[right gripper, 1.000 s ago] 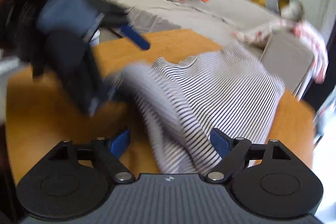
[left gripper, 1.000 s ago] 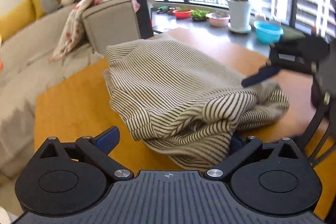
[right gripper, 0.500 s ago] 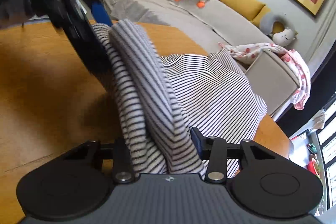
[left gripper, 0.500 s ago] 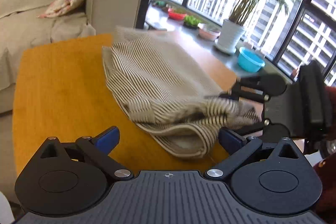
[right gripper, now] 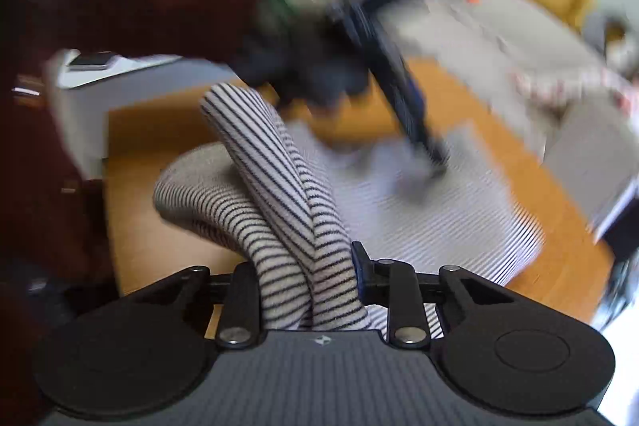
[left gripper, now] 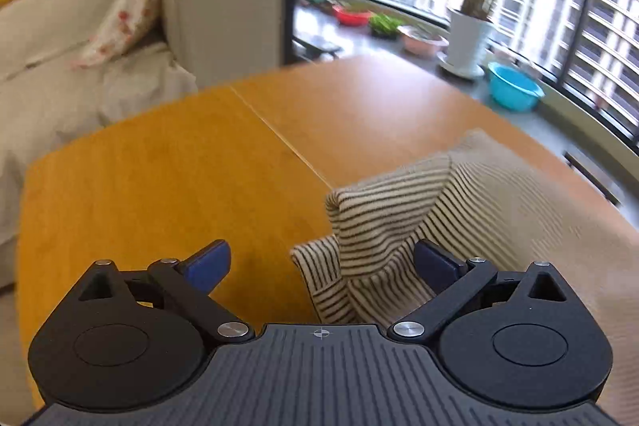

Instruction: Fold clothes

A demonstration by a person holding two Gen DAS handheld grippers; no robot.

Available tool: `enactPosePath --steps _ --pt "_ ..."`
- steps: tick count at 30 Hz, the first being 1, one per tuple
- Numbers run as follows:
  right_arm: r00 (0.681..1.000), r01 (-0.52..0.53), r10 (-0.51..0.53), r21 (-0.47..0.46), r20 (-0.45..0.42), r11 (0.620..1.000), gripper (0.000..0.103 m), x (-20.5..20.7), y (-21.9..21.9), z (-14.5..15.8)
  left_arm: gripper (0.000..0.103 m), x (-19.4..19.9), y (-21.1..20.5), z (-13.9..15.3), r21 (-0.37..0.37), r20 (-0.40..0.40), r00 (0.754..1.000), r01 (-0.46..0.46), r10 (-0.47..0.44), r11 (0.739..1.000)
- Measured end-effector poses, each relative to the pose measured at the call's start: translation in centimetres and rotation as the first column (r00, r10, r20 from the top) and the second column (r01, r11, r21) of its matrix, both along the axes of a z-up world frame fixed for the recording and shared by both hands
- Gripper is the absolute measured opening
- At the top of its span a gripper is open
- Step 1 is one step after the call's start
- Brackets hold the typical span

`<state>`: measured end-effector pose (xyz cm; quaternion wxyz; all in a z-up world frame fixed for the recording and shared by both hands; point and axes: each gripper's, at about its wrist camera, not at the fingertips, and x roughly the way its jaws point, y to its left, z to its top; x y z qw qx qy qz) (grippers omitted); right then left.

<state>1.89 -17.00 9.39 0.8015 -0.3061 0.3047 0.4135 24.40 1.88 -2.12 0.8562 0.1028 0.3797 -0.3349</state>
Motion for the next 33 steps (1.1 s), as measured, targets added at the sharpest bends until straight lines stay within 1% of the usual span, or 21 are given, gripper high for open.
enactPosePath --steps 1,2,3,5,7,9,10,12,13,14,15,16,17,18,20,21,23,27,29,31,33 --pt "0.999 -0.024 0.024 -0.006 0.028 1.000 0.025 -0.2 -0.1 1.3 0.095 -0.3 0.2 -0.3 -0.002 -0.018 1.000 0.022 -0.022 1.000" --pt "0.998 -0.038 0.039 -0.013 0.047 0.999 0.025 0.7 -0.1 2.1 0.092 -0.5 0.5 -0.4 -0.004 -0.029 0.999 0.034 -0.034 0.999" --pt "0.997 -0.051 0.052 -0.019 0.065 0.999 0.025 1.9 -0.2 2.9 0.091 -0.7 0.9 -0.4 -0.006 -0.038 0.998 0.043 -0.043 0.999" --pt "0.996 -0.068 0.068 -0.007 0.066 0.998 0.025 5.1 -0.2 3.1 0.089 -1.1 1.6 -0.4 -0.010 -0.058 0.996 0.061 -0.062 0.998" --pt "0.994 -0.098 0.098 -0.007 0.044 0.995 0.025 7.8 -0.3 2.1 0.089 -1.5 2.3 -0.4 -0.015 -0.077 0.994 0.079 -0.080 0.997" --pt "0.993 -0.117 0.117 -0.003 0.009 0.993 0.026 11.0 -0.5 0.7 0.087 -1.5 3.2 -0.3 -0.028 -0.099 0.993 0.057 -0.059 0.998" --pt "0.993 -0.117 0.117 0.002 -0.016 0.993 0.027 13.1 -0.8 -0.1 0.085 -1.7 3.9 0.0 -0.037 -0.102 0.994 0.044 -0.047 0.998" --pt "0.997 -0.068 0.069 0.028 -0.031 0.997 0.031 15.5 -1.4 -1.5 0.084 -2.2 5.4 0.6 -0.054 -0.105 0.994 0.017 -0.023 0.998" --pt "0.998 -0.041 0.043 0.041 -0.038 0.998 0.043 16.6 -1.6 -2.1 0.086 -2.5 6.2 1.0 -0.062 -0.106 0.994 0.004 -0.010 0.998" --pt "0.999 -0.014 0.017 0.054 -0.044 0.998 0.058 17.7 -1.9 -2.8 0.089 -2.8 6.9 1.6 -0.075 -0.104 0.995 -0.001 -0.007 0.997" --pt "0.999 0.011 -0.007 0.078 -0.050 0.997 0.063 18.3 -2.3 -3.2 0.091 -3.1 7.4 2.3 -0.087 -0.093 0.996 -0.003 -0.005 0.996" --pt "0.998 0.028 -0.023 0.097 -0.057 0.995 0.072 18.7 -2.6 -3.5 0.094 -3.6 7.9 3.1 -0.103 -0.079 0.997 -0.002 -0.006 0.995" --pt "0.997 0.044 -0.037 0.113 -0.063 0.993 0.082 19.0 -2.9 -3.7 0.095 -4.0 8.4 4.0 -0.120 -0.065 0.998 0.001 -0.009 0.993" --pt "0.996 0.065 -0.057 0.125 -0.066 0.990 0.087 19.3 -3.2 -3.9 0.095 -4.5 8.7 5.0 -0.140 -0.050 0.999 0.007 -0.014 0.990" --pt "0.989 0.127 -0.113 0.152 -0.101 0.980 0.103 19.9 -3.7 -4.7 0.098 -5.5 9.4 6.9 -0.182 -0.021 0.999 0.021 -0.026 0.983" --pt "0.982 0.160 -0.139 0.168 -0.131 0.973 0.103 20.4 -4.0 -4.8 0.099 -6.1 9.4 7.8 -0.193 -0.005 0.999 0.034 -0.036 0.981" --pt "0.960 0.229 -0.183 0.213 -0.213 0.950 0.103 21.0 -4.7 -4.8 0.102 -7.4 8.8 9.3 -0.184 0.036 0.997 0.075 -0.069 0.980" --pt "0.909 0.340 -0.235 0.288 -0.344 0.895 0.103 23.4 -6.0 -4.7 0.103 -9.0 5.7 10.1 -0.138 0.076 0.982 0.180 -0.171 0.974" --pt "0.866 0.402 -0.252 0.302 -0.431 0.865 0.103 24.7 -7.0 -5.3 0.103 -9.2 3.8 9.8 -0.119 0.073 0.972 0.231 -0.224 0.966" --pt "0.810 0.468 -0.269 0.296 -0.522 0.833 0.103 26.1 -7.5 -6.3 0.103 -8.9 1.9 9.1 -0.080 0.078 0.962 0.268 -0.262 0.960" --pt "0.766 0.530 -0.323 0.263 -0.556 0.806 0.103 27.5 -7.1 -7.6 0.103 -8.1 -0.1 8.0 -0.020 0.100 0.957 0.275 -0.272 0.961"
